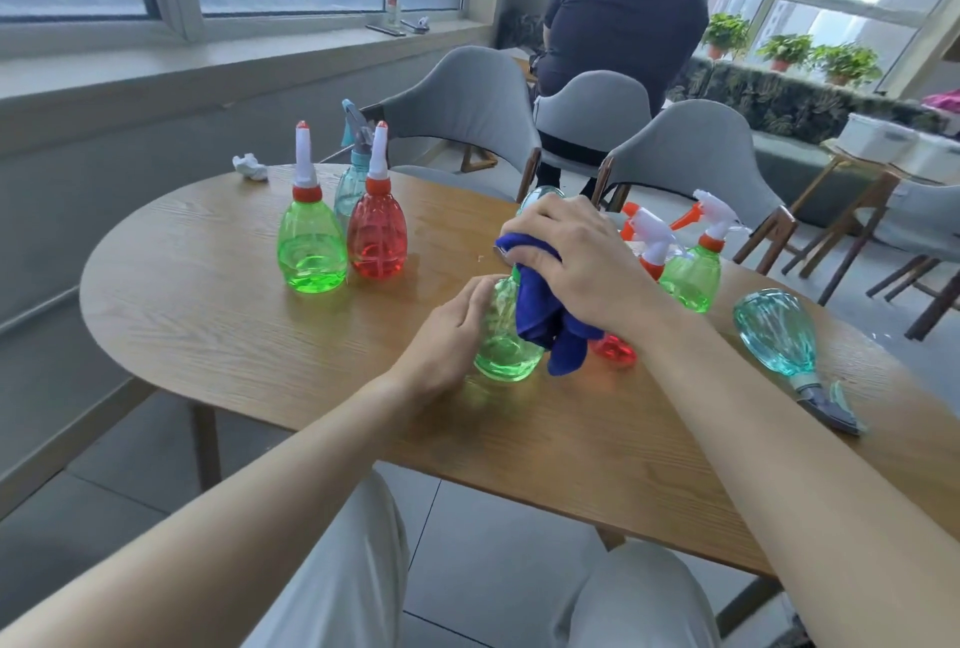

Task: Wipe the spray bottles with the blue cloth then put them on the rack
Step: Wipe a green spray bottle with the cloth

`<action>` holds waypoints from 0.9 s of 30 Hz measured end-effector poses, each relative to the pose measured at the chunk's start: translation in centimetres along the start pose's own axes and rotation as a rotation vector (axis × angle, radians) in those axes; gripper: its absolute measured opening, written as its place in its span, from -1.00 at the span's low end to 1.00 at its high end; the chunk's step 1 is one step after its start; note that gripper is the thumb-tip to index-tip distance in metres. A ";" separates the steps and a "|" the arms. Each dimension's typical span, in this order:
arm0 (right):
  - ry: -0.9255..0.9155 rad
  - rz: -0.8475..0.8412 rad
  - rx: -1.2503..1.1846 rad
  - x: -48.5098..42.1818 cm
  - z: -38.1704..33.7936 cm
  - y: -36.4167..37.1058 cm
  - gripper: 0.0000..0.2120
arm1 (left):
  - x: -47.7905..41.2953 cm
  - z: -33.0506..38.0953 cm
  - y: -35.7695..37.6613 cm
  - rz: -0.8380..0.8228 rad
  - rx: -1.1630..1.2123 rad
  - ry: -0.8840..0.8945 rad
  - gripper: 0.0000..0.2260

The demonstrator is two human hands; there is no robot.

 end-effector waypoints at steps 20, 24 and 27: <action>0.203 0.343 -0.155 2.7 1.3 -0.7 -0.81 | -1.2 4.5 1.1 0.018 -0.170 0.121 -0.59; 0.273 0.426 -0.331 3.7 1.8 -0.8 -0.78 | -1.3 4.5 1.1 0.007 -0.158 0.126 -0.65; 0.363 0.488 -0.377 4.4 2.1 -0.8 -0.76 | -1.3 4.5 1.2 0.005 -0.160 0.137 -0.71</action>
Point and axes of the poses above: each hand's wrist, its own x-axis away from the middle knuckle, its own y-axis out of the palm, z = x × y, the point moved 8 cm from there along -x, towards the middle knuckle, and after that the axes turned 13 degrees about -z, right-handed, at the moved point
